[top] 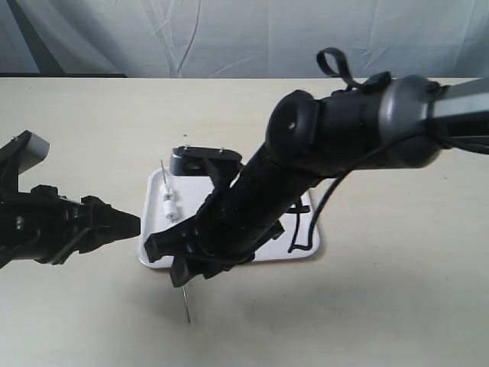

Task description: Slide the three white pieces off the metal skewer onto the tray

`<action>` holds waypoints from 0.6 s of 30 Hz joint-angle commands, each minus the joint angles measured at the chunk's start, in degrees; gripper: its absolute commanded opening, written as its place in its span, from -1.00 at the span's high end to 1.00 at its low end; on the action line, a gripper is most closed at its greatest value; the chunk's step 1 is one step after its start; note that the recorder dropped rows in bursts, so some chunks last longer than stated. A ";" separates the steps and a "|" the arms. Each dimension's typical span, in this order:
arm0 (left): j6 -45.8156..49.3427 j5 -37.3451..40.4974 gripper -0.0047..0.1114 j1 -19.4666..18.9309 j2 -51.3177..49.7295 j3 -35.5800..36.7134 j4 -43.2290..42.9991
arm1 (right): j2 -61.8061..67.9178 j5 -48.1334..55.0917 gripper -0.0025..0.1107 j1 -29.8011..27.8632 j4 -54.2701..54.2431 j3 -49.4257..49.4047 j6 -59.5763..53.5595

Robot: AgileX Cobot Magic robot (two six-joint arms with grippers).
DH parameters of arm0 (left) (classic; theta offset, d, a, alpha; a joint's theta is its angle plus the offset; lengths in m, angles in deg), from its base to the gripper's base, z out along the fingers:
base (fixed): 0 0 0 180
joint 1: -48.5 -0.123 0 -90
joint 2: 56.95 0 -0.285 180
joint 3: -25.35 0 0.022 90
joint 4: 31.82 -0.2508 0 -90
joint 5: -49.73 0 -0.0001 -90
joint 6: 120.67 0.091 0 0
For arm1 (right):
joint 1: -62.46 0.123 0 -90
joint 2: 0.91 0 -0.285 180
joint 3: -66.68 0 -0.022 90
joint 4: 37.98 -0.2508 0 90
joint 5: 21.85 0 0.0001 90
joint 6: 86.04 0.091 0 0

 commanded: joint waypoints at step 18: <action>-2.12 -2.45 0.06 0.15 -5.24 -4.00 1.02 | 7.83 1.07 0.22 2.37 3.97 4.48 6.91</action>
